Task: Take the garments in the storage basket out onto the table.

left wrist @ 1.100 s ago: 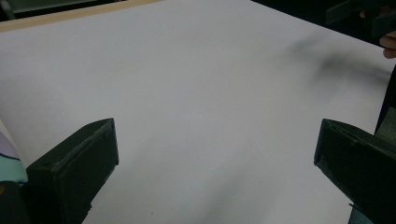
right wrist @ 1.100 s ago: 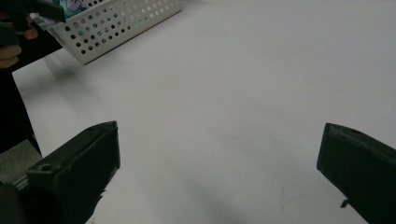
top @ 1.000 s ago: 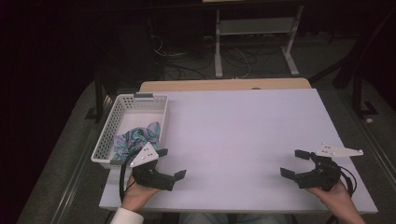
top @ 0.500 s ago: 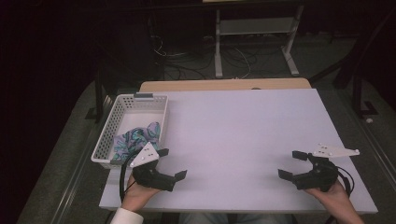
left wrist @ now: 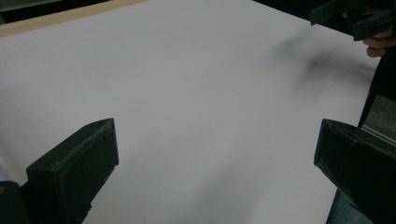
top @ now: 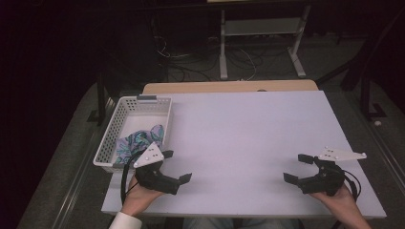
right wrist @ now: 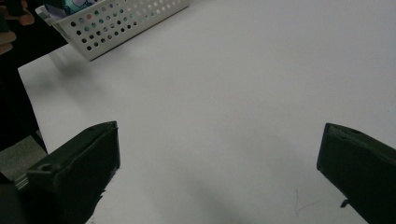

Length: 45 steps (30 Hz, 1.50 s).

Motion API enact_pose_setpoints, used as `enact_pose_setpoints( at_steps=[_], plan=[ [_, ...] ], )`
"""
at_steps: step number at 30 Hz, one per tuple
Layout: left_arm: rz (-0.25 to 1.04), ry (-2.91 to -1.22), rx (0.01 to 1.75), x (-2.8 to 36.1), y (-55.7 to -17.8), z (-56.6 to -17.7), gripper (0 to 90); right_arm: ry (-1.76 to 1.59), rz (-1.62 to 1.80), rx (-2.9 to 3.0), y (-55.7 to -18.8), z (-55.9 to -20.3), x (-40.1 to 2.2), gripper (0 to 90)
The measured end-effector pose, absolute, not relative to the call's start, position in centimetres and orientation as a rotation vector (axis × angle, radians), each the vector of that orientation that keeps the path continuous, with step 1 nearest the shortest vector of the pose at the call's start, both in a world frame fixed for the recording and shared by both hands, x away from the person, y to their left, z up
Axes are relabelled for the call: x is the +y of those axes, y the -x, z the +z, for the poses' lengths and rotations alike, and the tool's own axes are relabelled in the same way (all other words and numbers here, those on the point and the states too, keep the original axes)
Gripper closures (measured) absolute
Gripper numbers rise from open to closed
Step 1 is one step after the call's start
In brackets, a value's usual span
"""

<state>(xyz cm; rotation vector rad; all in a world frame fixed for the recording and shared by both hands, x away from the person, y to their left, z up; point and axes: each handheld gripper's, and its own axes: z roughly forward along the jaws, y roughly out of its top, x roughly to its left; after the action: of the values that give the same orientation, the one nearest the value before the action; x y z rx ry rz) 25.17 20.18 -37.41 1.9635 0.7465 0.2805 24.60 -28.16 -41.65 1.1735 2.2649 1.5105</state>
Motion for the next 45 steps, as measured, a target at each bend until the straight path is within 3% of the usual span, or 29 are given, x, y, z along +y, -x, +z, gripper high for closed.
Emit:
enact_pose_setpoints(
  at_steps=[45],
  plan=[
    [0.342, -1.979, 0.802, 26.3, -24.4, -30.6, 0.0, -1.185, 1.504, 2.258, -24.8, -41.8, -28.3, 0.0]
  ],
)
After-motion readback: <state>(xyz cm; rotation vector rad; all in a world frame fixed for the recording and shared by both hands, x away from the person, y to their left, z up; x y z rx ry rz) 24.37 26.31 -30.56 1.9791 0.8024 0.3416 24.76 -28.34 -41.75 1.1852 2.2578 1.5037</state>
